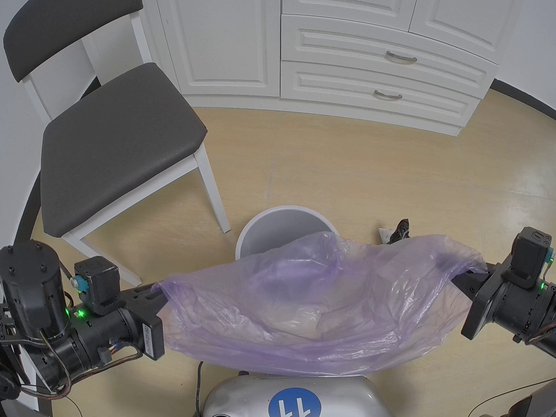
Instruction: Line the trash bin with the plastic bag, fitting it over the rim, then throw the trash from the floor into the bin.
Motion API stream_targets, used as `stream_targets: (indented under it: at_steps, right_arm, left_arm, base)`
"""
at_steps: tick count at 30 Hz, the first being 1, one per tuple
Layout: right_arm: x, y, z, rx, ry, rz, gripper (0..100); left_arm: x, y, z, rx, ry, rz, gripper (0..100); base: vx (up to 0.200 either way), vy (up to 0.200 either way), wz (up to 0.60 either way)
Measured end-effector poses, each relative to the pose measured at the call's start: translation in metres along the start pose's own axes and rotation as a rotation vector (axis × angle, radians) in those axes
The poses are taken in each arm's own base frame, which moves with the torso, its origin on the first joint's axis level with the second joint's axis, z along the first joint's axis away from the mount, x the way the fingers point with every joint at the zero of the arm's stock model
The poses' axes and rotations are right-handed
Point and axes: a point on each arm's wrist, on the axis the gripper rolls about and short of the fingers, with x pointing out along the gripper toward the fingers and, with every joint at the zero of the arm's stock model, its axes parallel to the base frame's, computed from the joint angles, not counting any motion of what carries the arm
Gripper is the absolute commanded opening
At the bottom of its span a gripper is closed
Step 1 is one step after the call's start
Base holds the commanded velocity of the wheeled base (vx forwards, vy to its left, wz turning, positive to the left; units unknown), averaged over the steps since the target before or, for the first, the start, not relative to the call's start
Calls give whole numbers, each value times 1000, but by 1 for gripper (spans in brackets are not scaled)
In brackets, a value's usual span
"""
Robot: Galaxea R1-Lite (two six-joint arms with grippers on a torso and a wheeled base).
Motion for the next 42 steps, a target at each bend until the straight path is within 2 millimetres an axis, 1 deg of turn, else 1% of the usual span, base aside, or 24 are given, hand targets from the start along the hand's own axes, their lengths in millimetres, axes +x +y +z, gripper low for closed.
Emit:
stream_targets:
  at_steps: [3, 6, 10, 16, 23, 30, 42]
  right_arm:
    - [0, 0, -3, -29, 8, -36, 0]
    - [-1, -2, -9, -106, 22, -102, 0]
    - [-1, -4, -17, -175, 47, -147, 0]
    - [-2, -5, -23, -198, 66, -164, 0]
    - [-2, -7, -29, -249, 87, -215, 0]
    - [-4, -9, -36, -294, 110, -223, 0]
    - [-5, -12, -42, -317, 130, -232, 0]
  left_arm:
    - [2, 1, 2, -6, -17, 45, 0]
    - [4, 1, 2, -8, -20, 56, 0]
    - [7, 2, 6, -15, -27, 69, 0]
    - [10, 8, 12, -32, -39, 106, 0]
    - [13, 21, 13, -32, -38, 170, 0]
    - [14, 30, 15, -39, -38, 216, 0]
    - [14, 35, 16, -49, -44, 238, 0]
  base:
    - [0, 0, 0]
    - [0, 0, 0]
    - [0, 0, 0]
    - [0, 0, 0]
    - [0, 0, 0]
    - [0, 0, 0]
    - [0, 0, 0]
